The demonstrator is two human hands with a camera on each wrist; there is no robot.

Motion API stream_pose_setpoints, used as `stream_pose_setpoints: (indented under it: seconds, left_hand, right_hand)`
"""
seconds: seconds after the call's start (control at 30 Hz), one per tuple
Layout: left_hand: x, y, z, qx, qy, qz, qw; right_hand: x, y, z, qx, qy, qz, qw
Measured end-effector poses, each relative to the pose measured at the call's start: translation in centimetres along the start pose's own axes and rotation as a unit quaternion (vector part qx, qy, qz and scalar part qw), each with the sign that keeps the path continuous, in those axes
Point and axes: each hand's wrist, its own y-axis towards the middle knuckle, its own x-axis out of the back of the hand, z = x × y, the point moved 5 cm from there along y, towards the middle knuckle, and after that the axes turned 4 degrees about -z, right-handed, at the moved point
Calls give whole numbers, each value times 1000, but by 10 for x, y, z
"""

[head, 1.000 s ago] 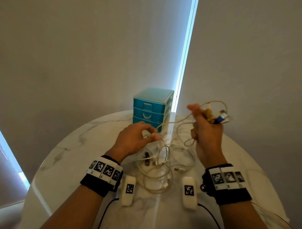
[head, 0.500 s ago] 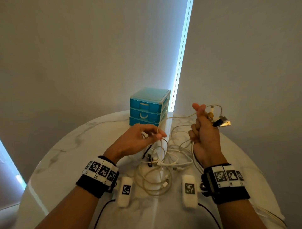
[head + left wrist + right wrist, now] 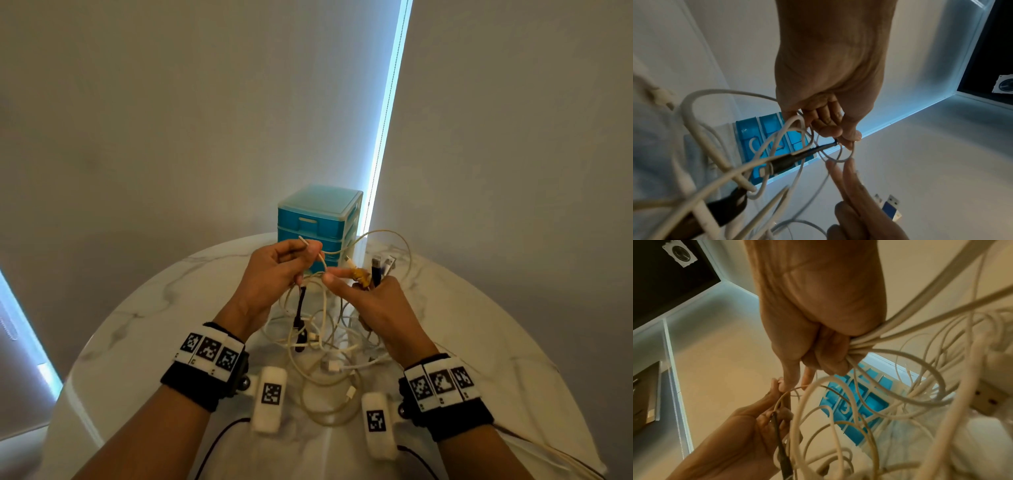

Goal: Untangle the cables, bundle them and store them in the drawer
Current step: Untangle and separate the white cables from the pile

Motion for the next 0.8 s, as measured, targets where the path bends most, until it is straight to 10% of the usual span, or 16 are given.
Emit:
stream_pose_setpoints:
  seconds: [0.27, 0.4, 0.8]
  left_hand:
    - [-4, -2, 1, -15, 97, 53, 994]
    - [2, -2, 13, -25, 302, 105, 947]
    - [33, 10, 26, 38, 378, 63, 923]
  right_hand:
    - [8, 4, 10, 86, 13, -84, 993]
    - [26, 10, 6, 18, 97, -150, 984]
    - [78, 20, -11, -56, 224, -330, 915]
